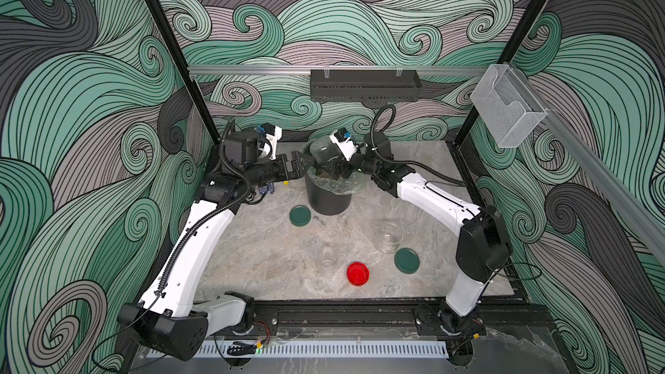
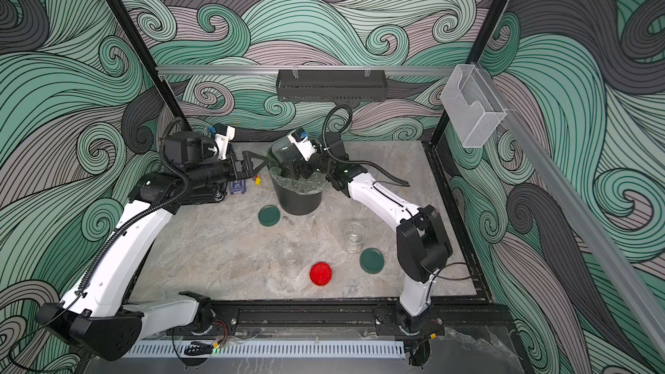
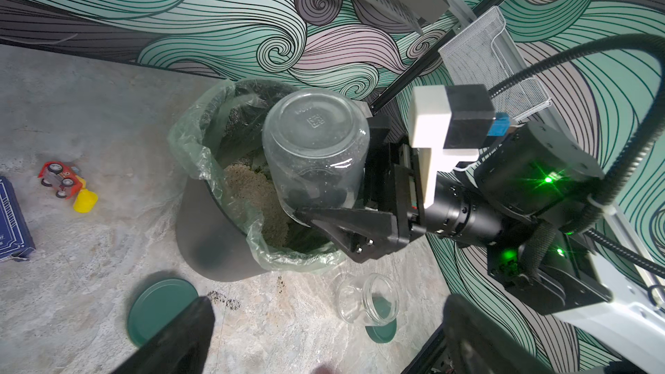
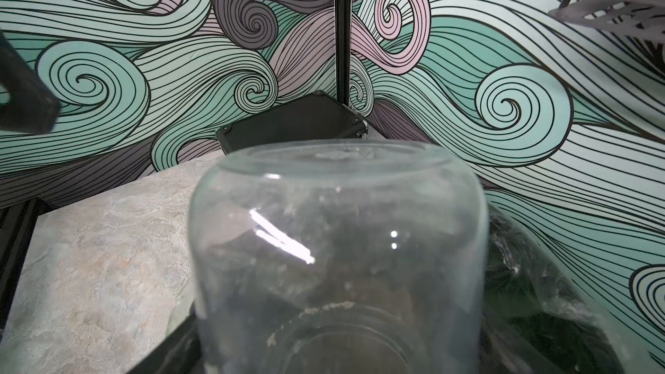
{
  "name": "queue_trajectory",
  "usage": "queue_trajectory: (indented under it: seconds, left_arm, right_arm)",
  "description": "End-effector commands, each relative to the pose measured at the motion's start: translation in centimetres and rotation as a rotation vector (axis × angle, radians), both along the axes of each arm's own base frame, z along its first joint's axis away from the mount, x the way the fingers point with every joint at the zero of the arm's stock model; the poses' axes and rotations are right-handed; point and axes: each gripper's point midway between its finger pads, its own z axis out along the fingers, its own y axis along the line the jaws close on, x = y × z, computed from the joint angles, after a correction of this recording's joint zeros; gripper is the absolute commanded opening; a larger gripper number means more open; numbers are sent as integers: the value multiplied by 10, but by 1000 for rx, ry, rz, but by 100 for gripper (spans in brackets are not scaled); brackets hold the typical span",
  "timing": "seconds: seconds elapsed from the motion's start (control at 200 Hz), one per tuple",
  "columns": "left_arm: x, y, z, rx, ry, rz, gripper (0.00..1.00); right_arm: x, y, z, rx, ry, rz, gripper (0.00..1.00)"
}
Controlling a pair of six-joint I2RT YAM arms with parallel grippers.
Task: Empty expired oatmeal from jars
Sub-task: Pour the expired oatmeal into the trash bin.
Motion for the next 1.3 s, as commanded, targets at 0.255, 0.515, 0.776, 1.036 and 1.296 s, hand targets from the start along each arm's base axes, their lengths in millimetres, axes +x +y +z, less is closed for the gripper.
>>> queue_trajectory:
  seconds: [0.255,0.515,0.776,1.036,1.296]
  left_arm:
    - [-3,5,25,-10,-70,9,98]
    - [-3,4,19,-10,-55,3,99]
    - [-1,3,22,-15,-64,2,99]
    - [-5,2,23,-17,-71,-10,99]
    - [-7,4,26,-16,-72,-4,99]
  right_arm:
    - [4,-1,48,52,-146,4,26]
    - [13,3,49,44,-142,2,26]
    - [-5,-6,111,83,-275,22,27]
    - [23,-5,52,31,-175,2,26]
    - [6,-11,92,86,-201,16,26]
